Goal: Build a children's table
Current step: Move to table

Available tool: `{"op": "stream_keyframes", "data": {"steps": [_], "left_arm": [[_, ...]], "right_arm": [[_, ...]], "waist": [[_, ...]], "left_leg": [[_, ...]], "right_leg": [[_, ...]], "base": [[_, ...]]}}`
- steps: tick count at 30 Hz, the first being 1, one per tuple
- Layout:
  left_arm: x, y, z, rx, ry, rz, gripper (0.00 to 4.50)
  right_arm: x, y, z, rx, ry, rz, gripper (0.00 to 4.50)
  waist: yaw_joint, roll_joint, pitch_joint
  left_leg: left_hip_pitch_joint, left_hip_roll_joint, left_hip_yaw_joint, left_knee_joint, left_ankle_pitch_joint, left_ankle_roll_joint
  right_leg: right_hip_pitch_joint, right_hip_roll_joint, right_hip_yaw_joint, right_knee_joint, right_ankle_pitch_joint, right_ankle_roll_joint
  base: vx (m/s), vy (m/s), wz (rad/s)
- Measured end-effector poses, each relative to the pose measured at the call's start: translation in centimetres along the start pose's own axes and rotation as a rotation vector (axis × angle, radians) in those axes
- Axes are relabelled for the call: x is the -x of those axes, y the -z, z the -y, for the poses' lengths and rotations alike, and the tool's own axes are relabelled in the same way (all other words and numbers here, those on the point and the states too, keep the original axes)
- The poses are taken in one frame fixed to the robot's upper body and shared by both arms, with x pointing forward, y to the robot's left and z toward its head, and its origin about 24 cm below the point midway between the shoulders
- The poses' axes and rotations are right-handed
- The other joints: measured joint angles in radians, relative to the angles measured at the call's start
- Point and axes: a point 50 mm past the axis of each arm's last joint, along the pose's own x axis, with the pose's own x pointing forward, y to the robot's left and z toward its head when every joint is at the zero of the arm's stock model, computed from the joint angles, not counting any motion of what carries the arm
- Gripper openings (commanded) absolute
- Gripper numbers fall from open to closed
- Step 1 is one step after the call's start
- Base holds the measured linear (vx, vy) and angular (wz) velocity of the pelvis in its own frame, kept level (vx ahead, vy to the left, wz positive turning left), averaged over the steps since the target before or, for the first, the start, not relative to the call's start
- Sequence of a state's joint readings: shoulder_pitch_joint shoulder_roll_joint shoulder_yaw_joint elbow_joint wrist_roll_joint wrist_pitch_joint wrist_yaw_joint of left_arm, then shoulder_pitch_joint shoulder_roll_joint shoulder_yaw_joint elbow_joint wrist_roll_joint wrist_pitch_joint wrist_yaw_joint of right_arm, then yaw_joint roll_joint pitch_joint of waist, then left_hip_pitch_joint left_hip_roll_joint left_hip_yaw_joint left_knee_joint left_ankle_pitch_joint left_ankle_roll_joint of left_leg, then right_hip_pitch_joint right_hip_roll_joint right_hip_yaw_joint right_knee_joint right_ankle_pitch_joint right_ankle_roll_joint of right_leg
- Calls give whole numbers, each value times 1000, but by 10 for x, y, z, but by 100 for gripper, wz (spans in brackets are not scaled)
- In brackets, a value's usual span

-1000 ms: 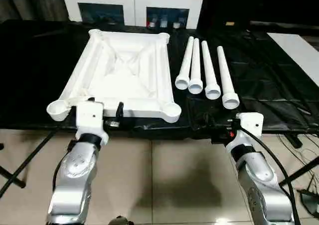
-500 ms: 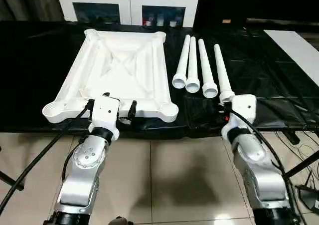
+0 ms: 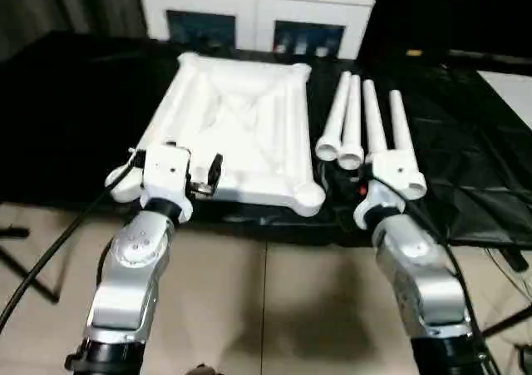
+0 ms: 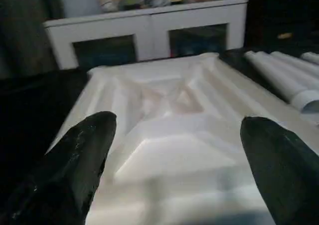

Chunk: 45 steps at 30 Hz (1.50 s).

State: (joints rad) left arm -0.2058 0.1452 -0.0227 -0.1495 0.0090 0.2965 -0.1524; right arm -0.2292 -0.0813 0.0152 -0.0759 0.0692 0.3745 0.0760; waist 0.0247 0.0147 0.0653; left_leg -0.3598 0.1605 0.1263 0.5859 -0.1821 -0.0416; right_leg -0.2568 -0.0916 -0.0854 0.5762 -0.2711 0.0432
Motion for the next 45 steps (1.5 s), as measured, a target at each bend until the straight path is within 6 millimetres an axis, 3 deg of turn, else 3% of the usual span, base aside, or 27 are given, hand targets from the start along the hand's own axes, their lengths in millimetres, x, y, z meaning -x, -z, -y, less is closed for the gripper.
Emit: {"op": "stream_keyframes", "data": {"steps": [3,7,10,11,12,13,15,17,18,19,20,22,24,25,27,29,30,32,33,34,35,37,39,40,41,42,45], "left_arm": [[-2,0,14,17,61,3,447],[-3,3,11,20,54,-11,447],[-2,5,1,12,22,-21,447],[-1,5,-1,14,14,-21,447],[-2,5,0,19,18,-21,447],[-4,3,12,43,49,-13,447],[-6,2,20,51,78,-8,447],[-6,0,16,47,69,-3,447],[-6,1,13,41,61,-3,447],[-5,2,7,32,42,-9,447],[-4,2,2,24,26,-11,447],[-1,6,-5,23,-1,-28,447],[-2,6,-5,26,2,-27,447],[-3,4,-3,24,10,-20,447],[-6,2,8,38,43,-8,447],[-7,1,15,37,71,-7,447],[-7,1,14,33,70,-6,447],[-7,0,10,26,61,-4,447],[-7,0,9,25,57,-3,447],[-6,1,6,19,52,-7,447],[-5,2,2,12,46,-15,447],[-4,7,-7,-12,59,-38,447],[-3,6,-7,-34,128,-29,447],[-2,5,-3,-55,213,-17,447],[0,4,0,-66,283,-6,447],[3,4,4,-69,363,-3,447],[13,12,11,-110,602,-62,447]], "right_arm": [[1,0,10,13,37,-4,450],[1,0,9,20,41,-4,450],[-3,-5,-3,40,-10,18,450],[-3,-7,-3,45,-14,27,450],[-2,-6,-1,58,-7,24,450],[0,-1,8,75,15,6,450],[1,-2,16,84,42,4,450],[0,-3,12,94,23,9,450],[-1,-3,9,94,12,10,450],[-3,-3,-1,79,-22,15,450],[-4,-5,-9,68,-53,24,450],[-7,-11,-17,54,-99,45,450],[-6,-10,-15,62,-112,41,450],[-5,-8,-13,80,-121,34,450],[0,-1,-5,115,-118,5,450],[0,2,0,130,-109,-10,450],[0,2,-2,130,-125,-10,450],[0,1,-7,132,-149,-5,450],[0,0,-9,131,-161,1,450],[0,0,-12,119,-170,2,450],[-1,0,-21,91,-195,7,450],[0,-3,-30,59,-257,21,450],[2,-7,-27,71,-280,36,450],[3,-10,-26,75,-305,50,450],[5,-13,-26,67,-332,63,450],[7,-16,-26,69,-364,74,450],[13,-14,-19,85,-462,48,450]], "waist": [[2,8,-7],[-2,14,-17],[-24,2,-20],[-30,-8,-20],[-28,-18,-16],[-15,-15,-16],[1,-11,-17],[9,22,-25],[8,38,-23],[1,32,-19],[-4,20,-21],[-28,10,-26],[-51,-4,-28],[-61,-30,-27],[-58,-59,-21],[-43,-47,-22],[-36,-44,-23],[-17,-19,-25],[-13,11,-25],[-9,37,-18],[-13,42,-14],[-28,25,-20],[-31,24,-22],[-31,12,-28],[-28,-5,-34],[-25,-16,-37],[-8,-13,-37]], "left_leg": [[-10,5,16,-2,-2,5],[-4,0,12,0,-20,25],[12,-16,6,14,-43,27],[23,-25,3,18,-51,24],[21,-32,6,35,-66,45],[11,-30,6,82,-95,133],[-22,-32,0,144,-99,144],[-37,-7,-4,49,-76,113],[-18,6,-14,47,-31,52],[-10,2,-17,48,-37,14],[-7,-7,-20,45,-44,16],[4,-30,-45,46,-59,35],[29,-54,-48,46,-77,37],[48,-76,-38,46,-90,31],[61,-91,-25,77,-122,65],[24,-95,-38,189,-145,104],[7,-94,-40,197,-140,95],[-24,-72,-41,135,-123,68],[-26,-47,-41,73,-120,66],[-10,-19,-40,65,-44,26],[-7,-27,-42,72,-45,25],[3,-49,-41,71,-63,41],[11,-58,-37,70,-72,55],[10,-71,-25,73,-76,60],[8,-89,-11,79,-80,58],[0,-102,-5,93,-90,55],[-15,-98,-15,82,-88,43]], "right_leg": [[3,0,0,-10,-2,11],[1,0,-5,-13,-20,13],[-54,-5,18,84,-47,-18],[-66,-7,28,87,-52,-11],[-50,-2,43,94,-58,-2],[-30,8,47,80,-65,-13],[-1,13,45,52,-64,-14],[35,42,14,22,-65,-17],[51,51,6,20,-73,-13],[56,48,-2,23,-86,-17],[40,43,2,53,-99,-38],[-40,36,6,167,-100,-27],[-111,32,22,181,-82,2],[-134,26,47,137,-65,8],[-115,29,78,119,-4,-39],[-81,42,86,94,-8,-45],[-65,46,85,78,-8,-46],[-29,61,67,51,-14,-47],[-12,76,46,42,-17,-48],[6,83,21,39,-28,-40],[5,74,15,65,-48,-62],[-42,60,22,155,-62,-72],[-96,55,20,169,-41,-40],[-136,41,27,144,-8,-20],[-159,25,48,92,41,-16],[-173,13,72,85,81,-9],[-178,20,78,77,83,-14]], "base": [[86,-1,-4],[135,-4,0],[130,-44,-2],[104,-84,-10],[68,-110,-6],[78,-62,5],[84,-41,2],[99,-20,-2],[143,35,-1],[168,61,0],[168,61,0],[161,13,-17],[135,-5,-24],[114,-45,-24],[115,-62,-11],[140,-73,-4],[151,-34,-12],[142,10,4],[152,66,8],[138,141,1],[138,141,1],[183,118,8],[179,81,10],[139,34,7],[139,34,7],[110,-15,5],[65,-17,6]]}}
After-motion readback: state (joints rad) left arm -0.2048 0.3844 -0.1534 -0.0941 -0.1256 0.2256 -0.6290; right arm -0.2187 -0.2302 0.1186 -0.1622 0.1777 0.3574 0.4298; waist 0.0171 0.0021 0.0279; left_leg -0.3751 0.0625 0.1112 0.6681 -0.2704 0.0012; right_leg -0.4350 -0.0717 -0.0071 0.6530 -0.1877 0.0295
